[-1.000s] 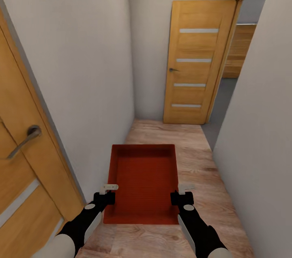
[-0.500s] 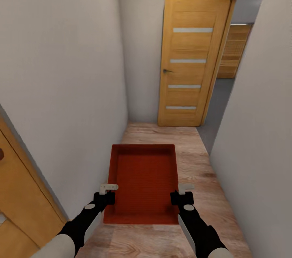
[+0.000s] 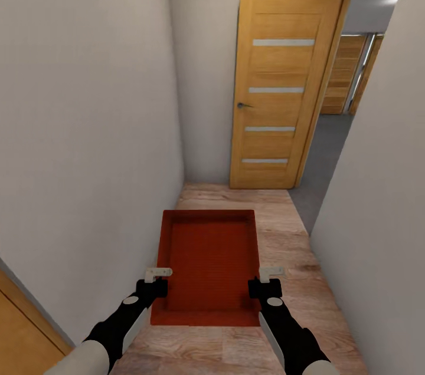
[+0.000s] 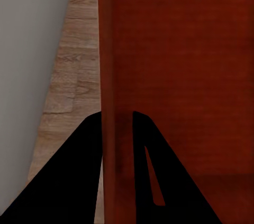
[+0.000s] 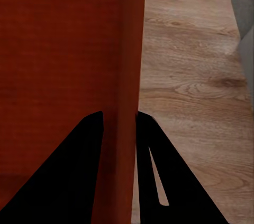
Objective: Move the two storage containers from the living room to the garage. In the garage, place one container on the floor and stack the other container on top of it (either order is fine).
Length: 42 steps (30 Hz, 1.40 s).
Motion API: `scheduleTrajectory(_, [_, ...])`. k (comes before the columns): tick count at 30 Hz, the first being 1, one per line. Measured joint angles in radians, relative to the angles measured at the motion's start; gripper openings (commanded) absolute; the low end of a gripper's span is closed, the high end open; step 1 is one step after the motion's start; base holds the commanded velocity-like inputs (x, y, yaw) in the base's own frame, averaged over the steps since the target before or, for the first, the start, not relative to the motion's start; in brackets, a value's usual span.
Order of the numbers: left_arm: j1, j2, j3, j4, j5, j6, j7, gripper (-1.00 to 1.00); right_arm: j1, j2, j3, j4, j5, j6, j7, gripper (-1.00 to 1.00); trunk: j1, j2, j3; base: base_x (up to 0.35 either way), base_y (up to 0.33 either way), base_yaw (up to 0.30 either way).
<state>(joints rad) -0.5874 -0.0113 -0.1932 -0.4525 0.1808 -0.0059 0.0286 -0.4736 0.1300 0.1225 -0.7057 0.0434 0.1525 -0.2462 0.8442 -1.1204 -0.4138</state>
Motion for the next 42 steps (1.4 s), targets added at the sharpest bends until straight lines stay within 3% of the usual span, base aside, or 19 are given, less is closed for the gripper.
scheduleTrajectory(42, [0.0,0.0,0.0,0.0,0.0,0.001,0.0,-1.0,0.0,0.0,-0.001,0.001,0.0,0.0,0.001,-1.0,0.0,0.0,0.002,0.336,0.0,-0.042])
